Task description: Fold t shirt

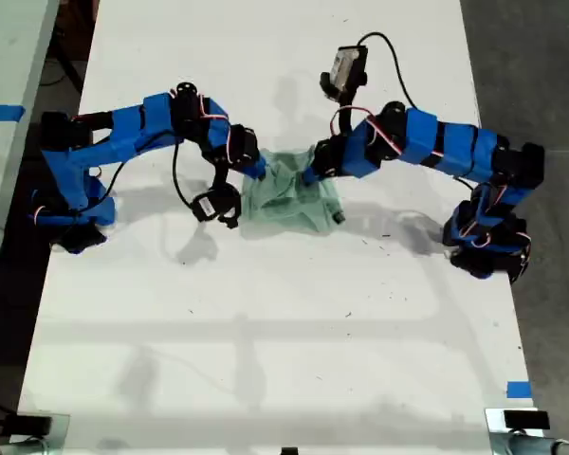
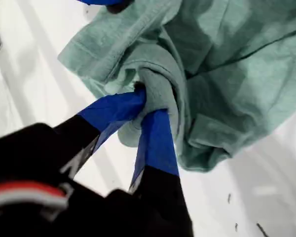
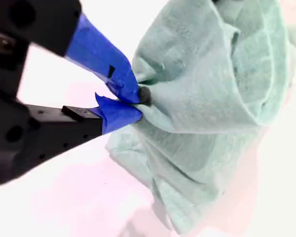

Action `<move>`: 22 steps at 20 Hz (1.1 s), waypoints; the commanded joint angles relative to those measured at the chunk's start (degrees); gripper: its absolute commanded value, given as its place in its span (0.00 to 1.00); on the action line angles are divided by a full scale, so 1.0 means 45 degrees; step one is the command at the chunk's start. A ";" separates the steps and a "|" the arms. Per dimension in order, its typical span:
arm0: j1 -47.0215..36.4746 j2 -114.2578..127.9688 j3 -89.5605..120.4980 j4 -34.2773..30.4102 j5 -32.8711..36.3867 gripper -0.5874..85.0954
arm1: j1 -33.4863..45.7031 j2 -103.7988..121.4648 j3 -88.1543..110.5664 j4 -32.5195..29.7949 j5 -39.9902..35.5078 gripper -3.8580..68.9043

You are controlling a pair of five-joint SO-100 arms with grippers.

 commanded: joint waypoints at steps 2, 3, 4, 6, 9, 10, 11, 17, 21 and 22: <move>-0.1699 0.0449 0.0020 0.0098 0.0723 0.00 | 0.1855 0.0957 0.1211 -0.1973 -0.1445 0.06; -0.2148 0.0195 0.0000 0.0078 0.0957 0.00 | 0.2344 0.0996 0.1719 -0.2520 -0.1797 0.06; -0.2520 -0.0098 -0.0059 0.0039 0.1270 0.00 | 0.2793 0.1133 0.2266 -0.3242 -0.2285 0.06; -0.3262 -0.0840 -0.0313 -0.0098 0.1797 0.02 | 0.3711 0.1270 0.3008 -0.4414 -0.3242 0.06; -0.4473 -0.1582 -0.0723 -0.0371 0.2402 0.13 | 0.5176 0.1289 0.3613 -0.5254 -0.3887 0.06; -0.4824 -0.2012 -0.1055 -0.0371 0.2734 0.14 | 0.5566 0.1289 0.3867 -0.5527 -0.4004 0.09; -0.5137 -0.2500 -0.1406 -0.0371 0.3086 0.15 | 0.5840 0.1270 0.4063 -0.5723 -0.4199 0.21; -0.5898 -0.4531 -0.2168 -0.0449 0.4004 0.18 | 0.6582 0.0098 0.4199 -0.6152 -0.5293 0.67; -0.5918 -0.3340 -0.2148 -0.0020 0.4004 0.17 | 0.7539 -0.0781 0.3691 -0.4551 -0.4609 0.66; -0.5957 -0.2910 -0.2148 0.0098 0.3984 0.17 | 0.7871 -0.1309 0.3262 -0.3672 -0.4297 0.66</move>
